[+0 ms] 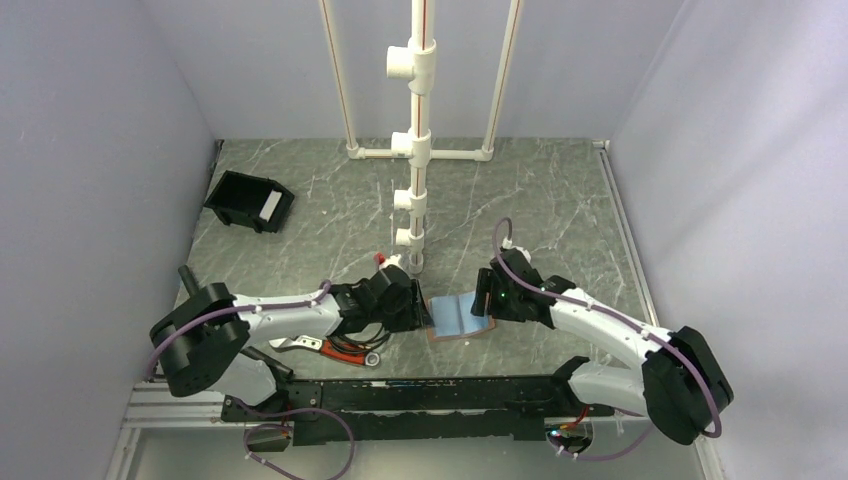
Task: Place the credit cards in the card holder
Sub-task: Open the card holder at the center of the board.
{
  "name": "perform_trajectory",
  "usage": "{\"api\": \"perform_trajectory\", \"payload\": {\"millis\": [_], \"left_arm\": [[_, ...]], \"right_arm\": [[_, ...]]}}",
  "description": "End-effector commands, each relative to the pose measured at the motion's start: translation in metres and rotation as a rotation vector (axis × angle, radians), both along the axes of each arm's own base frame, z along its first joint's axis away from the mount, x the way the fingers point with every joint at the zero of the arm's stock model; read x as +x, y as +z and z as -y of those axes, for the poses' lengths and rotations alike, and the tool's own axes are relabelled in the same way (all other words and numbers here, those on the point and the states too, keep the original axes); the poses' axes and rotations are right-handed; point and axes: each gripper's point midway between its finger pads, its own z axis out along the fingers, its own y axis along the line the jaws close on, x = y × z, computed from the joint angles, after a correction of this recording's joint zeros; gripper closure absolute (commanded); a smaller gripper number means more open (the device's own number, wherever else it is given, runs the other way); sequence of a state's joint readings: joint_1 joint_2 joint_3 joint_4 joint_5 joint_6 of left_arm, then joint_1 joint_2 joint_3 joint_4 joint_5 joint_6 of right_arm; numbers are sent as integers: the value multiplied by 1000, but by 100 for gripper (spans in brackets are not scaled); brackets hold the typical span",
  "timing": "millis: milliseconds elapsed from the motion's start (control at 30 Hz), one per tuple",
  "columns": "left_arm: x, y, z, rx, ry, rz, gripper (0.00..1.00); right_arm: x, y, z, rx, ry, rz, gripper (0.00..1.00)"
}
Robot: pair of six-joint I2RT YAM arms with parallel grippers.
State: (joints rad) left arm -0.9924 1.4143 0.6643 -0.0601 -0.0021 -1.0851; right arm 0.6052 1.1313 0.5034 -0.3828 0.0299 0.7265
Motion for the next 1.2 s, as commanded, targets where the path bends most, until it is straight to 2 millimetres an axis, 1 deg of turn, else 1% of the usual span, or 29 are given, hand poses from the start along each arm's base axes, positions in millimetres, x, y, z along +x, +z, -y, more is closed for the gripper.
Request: {"api": "perform_trajectory", "payload": {"millis": [0,67,100,133,200,267,300,367,400,467,533,633,667,700,867,967,1033,1167], "left_arm": [[10,-10,-1,9,58,13,41],[9,-18,-6,30,69,8,39],[9,-21,-8,39,73,4,39],[8,-25,-10,45,75,-2,39],[8,-28,-9,33,75,1,39],[7,-32,-10,45,72,-2,41],[7,-34,-11,55,67,-3,43],[7,-36,-11,69,63,-2,51],[7,-37,-12,76,57,-2,57],[8,-36,-12,99,46,0,64],[9,-33,-11,112,21,12,76],[13,-23,-4,108,-14,42,93],[15,-19,-1,101,-26,53,98],[16,-14,3,92,-39,64,100],[18,12,19,5,-78,107,100],[20,23,22,-26,-77,127,100],[20,25,21,-21,-76,123,100],[18,18,18,-7,-61,103,100]], "right_arm": [[11,33,9,-125,19,77,27],[13,47,4,-164,57,117,24],[15,58,-2,-177,83,148,24],[14,64,-10,-181,121,165,23],[9,72,-32,-160,215,189,23],[1,70,-56,-67,296,171,23],[-1,69,-68,-10,314,164,26],[-6,59,-79,43,329,137,34],[-6,54,-81,52,324,129,38],[-6,39,-76,28,296,104,44],[-7,27,-69,7,287,85,47],[-8,17,-61,-5,275,74,48],[-9,17,-60,-2,275,74,47],[-9,17,-59,1,278,74,44],[-11,22,-63,38,296,99,28],[-12,22,-69,64,327,105,20],[-11,22,-73,69,343,110,18],[-5,20,-74,27,346,108,17]]}}
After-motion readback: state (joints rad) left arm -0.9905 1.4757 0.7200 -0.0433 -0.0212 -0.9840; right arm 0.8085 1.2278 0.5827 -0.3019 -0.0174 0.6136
